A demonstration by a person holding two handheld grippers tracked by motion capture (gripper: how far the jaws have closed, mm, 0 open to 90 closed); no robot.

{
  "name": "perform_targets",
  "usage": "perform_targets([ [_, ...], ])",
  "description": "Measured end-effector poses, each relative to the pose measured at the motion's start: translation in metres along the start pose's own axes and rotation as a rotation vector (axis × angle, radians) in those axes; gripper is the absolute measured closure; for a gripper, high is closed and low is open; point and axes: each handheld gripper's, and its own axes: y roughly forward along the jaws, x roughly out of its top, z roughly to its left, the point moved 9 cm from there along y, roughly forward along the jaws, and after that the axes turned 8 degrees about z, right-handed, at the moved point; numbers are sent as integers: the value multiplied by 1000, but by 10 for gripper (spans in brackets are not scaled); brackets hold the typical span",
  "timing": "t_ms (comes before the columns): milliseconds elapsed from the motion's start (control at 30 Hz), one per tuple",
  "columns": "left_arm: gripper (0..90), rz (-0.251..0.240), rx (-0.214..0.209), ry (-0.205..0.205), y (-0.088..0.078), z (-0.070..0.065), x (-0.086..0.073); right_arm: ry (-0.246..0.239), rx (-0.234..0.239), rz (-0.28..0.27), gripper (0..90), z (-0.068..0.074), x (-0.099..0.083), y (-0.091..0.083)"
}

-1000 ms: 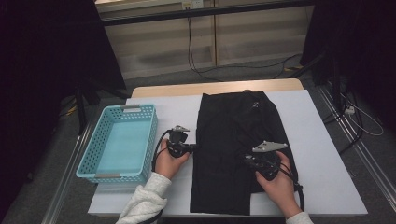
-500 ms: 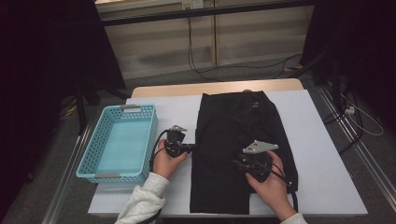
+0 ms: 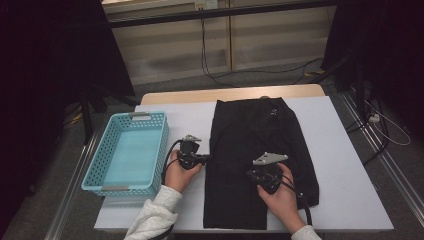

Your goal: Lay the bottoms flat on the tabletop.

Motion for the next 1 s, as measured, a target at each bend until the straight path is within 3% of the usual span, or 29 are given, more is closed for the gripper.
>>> perform_targets([
  [233,871,-14,0,4,-2,1,2,67,50,-52,878,-13,0,-28],
  [367,760,-16,1,6,-1,1,3,121,66,-78,879,-28,-6,-43],
  [533,605,-25,-12,4,1,-5,5,177,46,-77,876,-48,-17,-53],
  [833,525,-19,-32,10,6,-13,5,168,19,-40,872,-53,-26,-47],
  [1000,493,-21,-35,12,8,-16,6,183,5,-45,875,-61,-27,-52],
])
